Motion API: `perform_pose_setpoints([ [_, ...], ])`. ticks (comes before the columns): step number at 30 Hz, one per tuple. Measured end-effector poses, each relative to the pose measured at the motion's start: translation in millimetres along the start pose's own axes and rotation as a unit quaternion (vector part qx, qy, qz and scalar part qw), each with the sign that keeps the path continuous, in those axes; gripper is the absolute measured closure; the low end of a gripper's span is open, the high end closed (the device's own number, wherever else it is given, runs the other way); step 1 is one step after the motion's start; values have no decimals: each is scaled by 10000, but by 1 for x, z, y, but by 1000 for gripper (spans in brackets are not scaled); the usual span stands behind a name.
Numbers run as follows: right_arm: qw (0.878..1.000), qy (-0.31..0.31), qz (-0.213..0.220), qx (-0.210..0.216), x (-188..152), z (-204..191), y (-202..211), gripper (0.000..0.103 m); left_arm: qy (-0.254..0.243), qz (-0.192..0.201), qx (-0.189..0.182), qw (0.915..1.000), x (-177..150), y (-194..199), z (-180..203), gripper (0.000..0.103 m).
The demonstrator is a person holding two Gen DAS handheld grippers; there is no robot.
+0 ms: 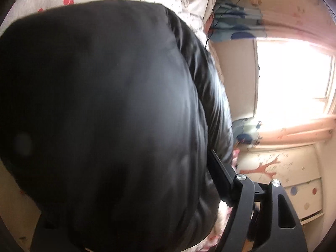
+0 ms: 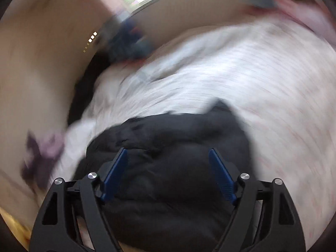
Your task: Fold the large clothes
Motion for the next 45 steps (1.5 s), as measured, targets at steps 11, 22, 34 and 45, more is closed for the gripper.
perform_pose_setpoints([
  [11,9811,1006,-1251,-1079,-8,-67,-178,17,-368,-73,151,9992,-3,-5,13,66],
  [22,9635,1367,-1485,-1760,20,-75,-233,13,59,195,196,9996,0,-6,11,44],
  [34,9639,2131,-928,-1299,-51,-114,-152,11,58,347,-45,9994,1,-5,20,38],
  [45,9646,2143,-915,-1237,-95,-129,-91,10,-226,417,-18,9989,-6,-1,39,39],
])
Point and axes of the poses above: each gripper's, at about its wrist camera, not at the fingertips, and y roughly against the way its jaws point, z to its right, x to its top, the point moved 3 cm from there along -y, roughly the way its jaws point, and after that the axes turned 9 degrees about -x, right-handed, at the moved point
